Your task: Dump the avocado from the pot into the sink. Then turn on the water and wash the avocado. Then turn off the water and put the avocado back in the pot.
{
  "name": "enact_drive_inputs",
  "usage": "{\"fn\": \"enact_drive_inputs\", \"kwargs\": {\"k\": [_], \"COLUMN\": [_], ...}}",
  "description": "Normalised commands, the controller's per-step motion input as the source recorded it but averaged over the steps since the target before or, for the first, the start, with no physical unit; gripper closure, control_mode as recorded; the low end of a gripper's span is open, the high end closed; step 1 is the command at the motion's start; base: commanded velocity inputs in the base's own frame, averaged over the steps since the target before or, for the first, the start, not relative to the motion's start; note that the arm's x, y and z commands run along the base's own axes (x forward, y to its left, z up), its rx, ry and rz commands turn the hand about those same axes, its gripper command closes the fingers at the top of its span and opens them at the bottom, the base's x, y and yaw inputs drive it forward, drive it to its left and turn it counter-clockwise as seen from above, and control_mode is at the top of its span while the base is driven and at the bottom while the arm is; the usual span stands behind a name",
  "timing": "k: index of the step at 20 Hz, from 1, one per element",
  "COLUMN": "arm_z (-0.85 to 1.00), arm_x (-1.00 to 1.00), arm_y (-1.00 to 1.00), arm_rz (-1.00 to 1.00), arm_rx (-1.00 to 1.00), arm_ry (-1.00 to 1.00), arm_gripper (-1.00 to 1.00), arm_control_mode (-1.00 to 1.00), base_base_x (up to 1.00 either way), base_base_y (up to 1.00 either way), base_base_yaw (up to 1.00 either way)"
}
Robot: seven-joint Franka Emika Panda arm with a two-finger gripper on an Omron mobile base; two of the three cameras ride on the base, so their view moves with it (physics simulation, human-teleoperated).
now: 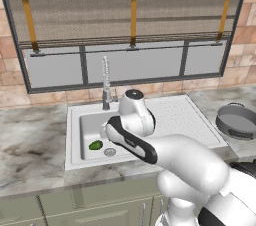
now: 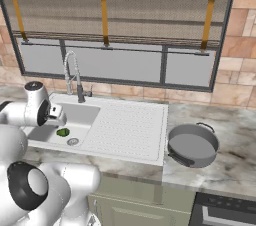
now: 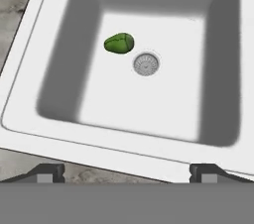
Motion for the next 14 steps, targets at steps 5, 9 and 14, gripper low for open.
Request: {"fn": "enact_drive_inputs", "kwargs": {"k": [5,9,14], "arm_z": [-0.17,-0.2,-0.15], "arm_x": [0.18,0.19,0.31], "arm_y": [0.17,0.19,0.03], "arm_rz": [0.18,0.18,0.14], "arm_rx": [-0.12,-0.13,-0.08], "arm_ry": [0.0,0.0,0.0], "arm_gripper": [-1.0,-1.0,-1.0], "arm_control_mode": [-1.0,-1.0,-1.0], "base_base_x": [0.0,0.0,0.0], "base_base_y": [0.0,0.0,0.0], "base_base_yaw": [0.0,0.0,0.0]}}
